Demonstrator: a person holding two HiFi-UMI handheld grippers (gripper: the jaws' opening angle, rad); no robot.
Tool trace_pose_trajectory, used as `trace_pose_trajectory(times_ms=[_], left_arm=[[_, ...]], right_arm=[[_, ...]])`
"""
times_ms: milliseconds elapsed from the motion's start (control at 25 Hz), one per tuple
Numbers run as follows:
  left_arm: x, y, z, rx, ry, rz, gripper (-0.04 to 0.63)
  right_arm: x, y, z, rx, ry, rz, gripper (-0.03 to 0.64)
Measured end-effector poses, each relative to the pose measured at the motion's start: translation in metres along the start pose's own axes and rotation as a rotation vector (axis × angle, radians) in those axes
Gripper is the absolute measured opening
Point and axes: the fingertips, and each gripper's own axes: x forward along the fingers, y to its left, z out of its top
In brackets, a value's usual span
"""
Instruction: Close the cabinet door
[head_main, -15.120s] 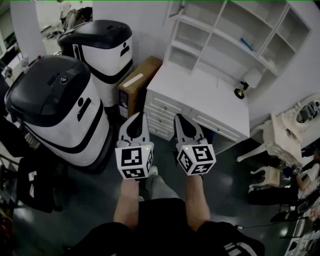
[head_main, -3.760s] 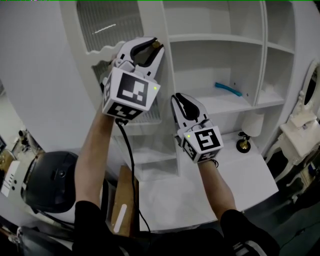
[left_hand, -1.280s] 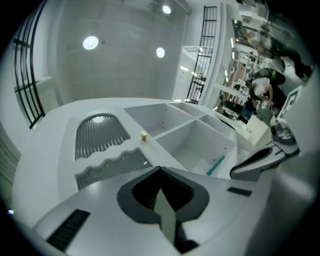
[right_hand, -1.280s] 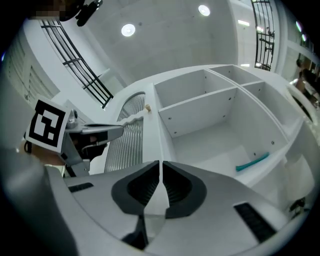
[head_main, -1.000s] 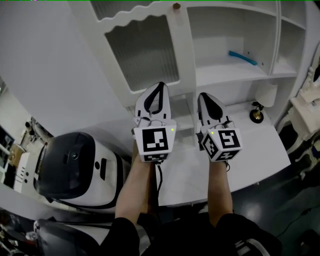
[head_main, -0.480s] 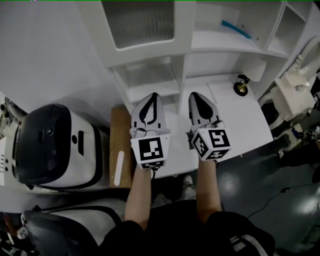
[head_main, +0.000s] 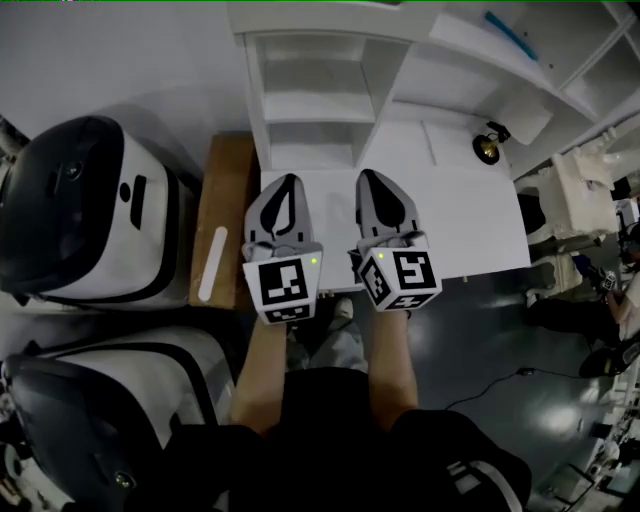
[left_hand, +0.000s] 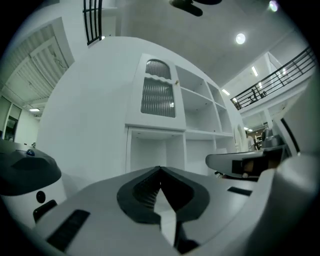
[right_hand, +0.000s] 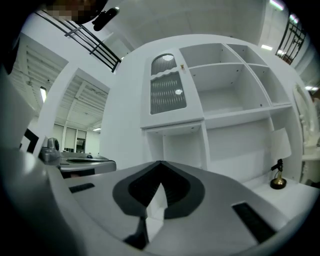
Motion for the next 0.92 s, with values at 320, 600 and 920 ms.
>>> trace_pose_trajectory(times_ms=[320,600,920], left_arm=[[-0.043,0.02,-0.015,0.008,-0.013,-0.005,0.012],[-0.07,0.047,0.007,-0.001,-0.076,0.019,0.012],[-0.092,0.085,0.013,-0.006,-0.103,0.042,0.012]], right_arm=[[-0.007,0.058,-0.018,-0.014,0.024,0.081,0.019],[-0.005,0.106,-0.004,-0.044,-0.015,0.143,0.019],[0.005,0.149,0.009,-0.083,-0.033,0.197,0.019]])
